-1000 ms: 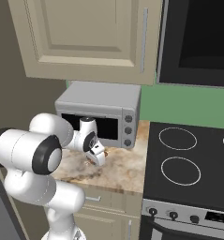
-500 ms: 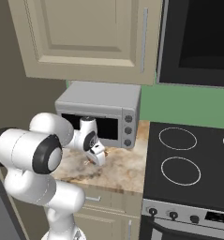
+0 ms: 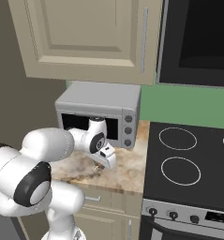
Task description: Store the kebab skewer in the freezer for long-term storage. Close the freezer door after placing the cooked food.
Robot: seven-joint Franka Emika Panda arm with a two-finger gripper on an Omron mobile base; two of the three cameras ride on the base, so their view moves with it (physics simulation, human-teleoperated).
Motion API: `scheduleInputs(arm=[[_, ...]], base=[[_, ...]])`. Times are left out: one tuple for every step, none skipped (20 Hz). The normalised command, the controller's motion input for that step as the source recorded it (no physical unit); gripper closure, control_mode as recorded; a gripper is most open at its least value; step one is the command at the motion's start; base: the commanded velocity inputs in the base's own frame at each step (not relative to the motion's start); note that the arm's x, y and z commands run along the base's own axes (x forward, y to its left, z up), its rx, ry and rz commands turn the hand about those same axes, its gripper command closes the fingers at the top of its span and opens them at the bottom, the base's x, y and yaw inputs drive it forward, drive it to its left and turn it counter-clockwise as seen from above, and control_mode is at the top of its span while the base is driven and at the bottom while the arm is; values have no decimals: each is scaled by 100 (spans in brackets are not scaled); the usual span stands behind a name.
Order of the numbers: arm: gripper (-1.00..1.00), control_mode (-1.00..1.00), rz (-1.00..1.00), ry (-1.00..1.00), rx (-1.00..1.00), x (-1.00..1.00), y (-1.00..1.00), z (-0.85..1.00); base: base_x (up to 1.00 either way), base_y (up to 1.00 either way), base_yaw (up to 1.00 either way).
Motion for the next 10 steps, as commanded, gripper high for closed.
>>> scheduleInputs(arm=[[100,-100,14,23,-3,-13,-16,61],[100,-100,15,17,-3,-28,-20,52],[100,-100,15,13,-3,-40,-19,52],[100,-100,15,13,-1,-41,-12,51],[100,-100,13,15,-1,-36,-9,55],[100,-100,11,14,0,-39,-1,53],[100,-100,9,9,0,-46,0,55],[100,-100,7,5,0,-44,0,49],[100,-100,7,6,0,-39,0,49],[100,-100,7,3,0,-40,0,47]], base=[[0,0,0],[0,0,0],[0,0,0],[0,0,0],[0,0,0],[0,0,0],[0,0,0],[0,0,0],[0,0,0],[0,0,0]])
